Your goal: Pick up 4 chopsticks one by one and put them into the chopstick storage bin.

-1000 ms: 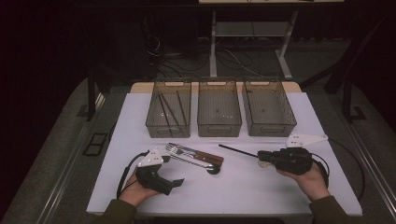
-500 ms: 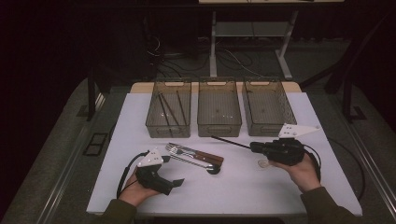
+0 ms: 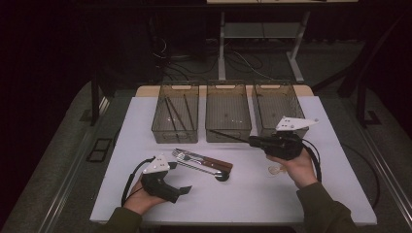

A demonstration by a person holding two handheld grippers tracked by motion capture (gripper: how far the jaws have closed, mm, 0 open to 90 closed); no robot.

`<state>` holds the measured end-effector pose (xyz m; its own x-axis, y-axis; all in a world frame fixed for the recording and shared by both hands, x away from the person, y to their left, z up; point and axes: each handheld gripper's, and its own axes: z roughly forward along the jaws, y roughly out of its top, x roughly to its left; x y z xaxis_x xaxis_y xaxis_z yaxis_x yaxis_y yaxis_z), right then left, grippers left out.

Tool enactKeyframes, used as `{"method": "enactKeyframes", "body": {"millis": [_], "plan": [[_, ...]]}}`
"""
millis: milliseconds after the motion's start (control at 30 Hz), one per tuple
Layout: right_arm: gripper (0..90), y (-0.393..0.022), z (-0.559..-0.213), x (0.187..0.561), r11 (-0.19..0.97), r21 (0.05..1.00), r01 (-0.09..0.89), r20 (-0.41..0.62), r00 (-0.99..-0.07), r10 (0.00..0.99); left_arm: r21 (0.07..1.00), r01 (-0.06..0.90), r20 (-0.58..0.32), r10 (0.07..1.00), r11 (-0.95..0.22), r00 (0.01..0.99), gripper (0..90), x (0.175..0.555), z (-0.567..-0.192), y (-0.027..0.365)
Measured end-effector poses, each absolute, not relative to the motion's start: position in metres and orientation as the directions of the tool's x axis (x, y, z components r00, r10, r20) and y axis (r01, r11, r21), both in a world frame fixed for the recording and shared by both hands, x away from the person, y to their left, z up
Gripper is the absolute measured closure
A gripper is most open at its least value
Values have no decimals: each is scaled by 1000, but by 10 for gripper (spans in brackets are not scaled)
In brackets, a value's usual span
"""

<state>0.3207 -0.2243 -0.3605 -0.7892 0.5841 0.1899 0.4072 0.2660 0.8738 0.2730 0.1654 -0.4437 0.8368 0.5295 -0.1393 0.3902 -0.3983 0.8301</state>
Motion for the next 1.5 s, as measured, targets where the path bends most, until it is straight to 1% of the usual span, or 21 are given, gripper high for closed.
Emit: {"method": "enactKeyframes", "body": {"millis": [167, 333, 667, 1133, 1233, 1500], "plan": [[856, -208, -357, 325, 260, 881, 396, 189, -797, 573, 831, 385, -136, 525, -401, 840, 0, 273, -444, 165], [856, -193, -354, 332, 273, 881, 386, 168, -795, 583, 832, 385, -137, 523, -401, 841, 0, 273, -443, 166], [856, -159, -350, 357, 272, 879, 392, 162, -782, 602, 830, 389, -144, 521, -398, 841, 0, 272, -443, 166], [856, -108, -345, 405, 279, 862, 423, 152, -741, 655, 835, 389, -149, 520, -390, 841, 0, 273, -442, 166], [856, -96, -348, 416, 280, 856, 435, 154, -731, 665, 838, 378, -136, 519, -395, 844, 0, 273, -442, 166], [856, -69, -359, 445, 289, 833, 472, 160, -705, 691, 841, 381, -148, 514, -384, 845, 0, 273, -440, 167]]}}
